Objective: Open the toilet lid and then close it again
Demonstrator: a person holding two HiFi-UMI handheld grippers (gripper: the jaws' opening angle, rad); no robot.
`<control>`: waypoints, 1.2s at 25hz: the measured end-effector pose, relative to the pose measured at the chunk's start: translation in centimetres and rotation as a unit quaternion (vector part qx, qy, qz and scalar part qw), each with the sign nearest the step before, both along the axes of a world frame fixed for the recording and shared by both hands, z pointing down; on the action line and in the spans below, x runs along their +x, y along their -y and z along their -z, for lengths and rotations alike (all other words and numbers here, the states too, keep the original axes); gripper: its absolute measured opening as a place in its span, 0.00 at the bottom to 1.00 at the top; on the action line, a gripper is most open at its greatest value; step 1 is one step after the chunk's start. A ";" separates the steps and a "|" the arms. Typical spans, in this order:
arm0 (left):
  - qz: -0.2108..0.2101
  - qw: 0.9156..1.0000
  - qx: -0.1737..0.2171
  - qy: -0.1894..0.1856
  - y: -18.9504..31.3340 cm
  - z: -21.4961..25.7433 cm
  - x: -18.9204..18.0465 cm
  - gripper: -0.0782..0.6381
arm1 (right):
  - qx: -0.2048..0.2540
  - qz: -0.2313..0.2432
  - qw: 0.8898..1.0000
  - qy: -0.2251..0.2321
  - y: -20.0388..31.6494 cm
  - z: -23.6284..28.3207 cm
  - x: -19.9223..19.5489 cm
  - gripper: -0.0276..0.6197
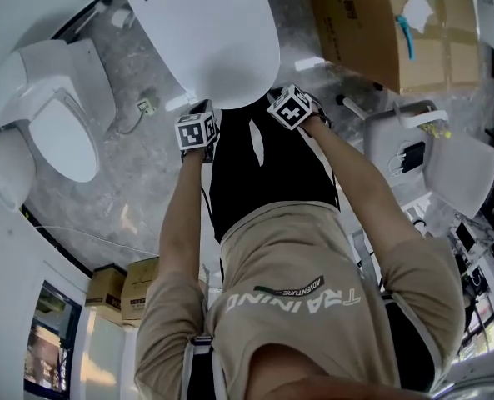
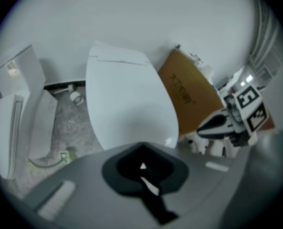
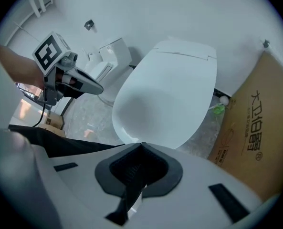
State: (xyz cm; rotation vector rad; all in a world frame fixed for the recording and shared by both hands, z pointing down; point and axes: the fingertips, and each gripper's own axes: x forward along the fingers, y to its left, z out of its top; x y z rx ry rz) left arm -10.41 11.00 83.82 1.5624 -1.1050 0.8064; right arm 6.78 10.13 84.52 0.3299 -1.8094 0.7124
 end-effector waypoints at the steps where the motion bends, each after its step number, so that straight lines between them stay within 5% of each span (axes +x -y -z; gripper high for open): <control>1: -0.005 1.000 0.004 0.003 0.0 0.9 0.0 0.12 | 0.007 -0.004 1.000 0.003 0.3 1.0 -0.2 0.06; 6: -0.019 0.999 0.048 0.003 1.6 6.5 0.4 0.12 | 0.049 -0.032 0.998 0.034 2.4 6.6 -1.0 0.06; 12: -0.027 0.989 0.147 0.009 6.5 16.1 0.2 0.12 | 0.128 -0.025 0.987 0.094 5.2 15.0 -3.8 0.06; 19: -0.016 0.967 0.255 0.018 11.0 27.4 0.0 0.12 | 0.225 -0.013 0.963 0.151 9.7 25.5 -7.0 0.06; 25: -0.001 0.938 0.346 0.026 15.2 36.0 -0.8 0.12 | 0.303 -0.005 0.935 0.186 14.0 34.3 -8.1 0.06; 30: 0.016 0.922 0.386 0.022 16.5 41.6 -1.7 0.12 | 0.337 -0.022 0.915 0.219 15.2 40.1 -8.2 0.06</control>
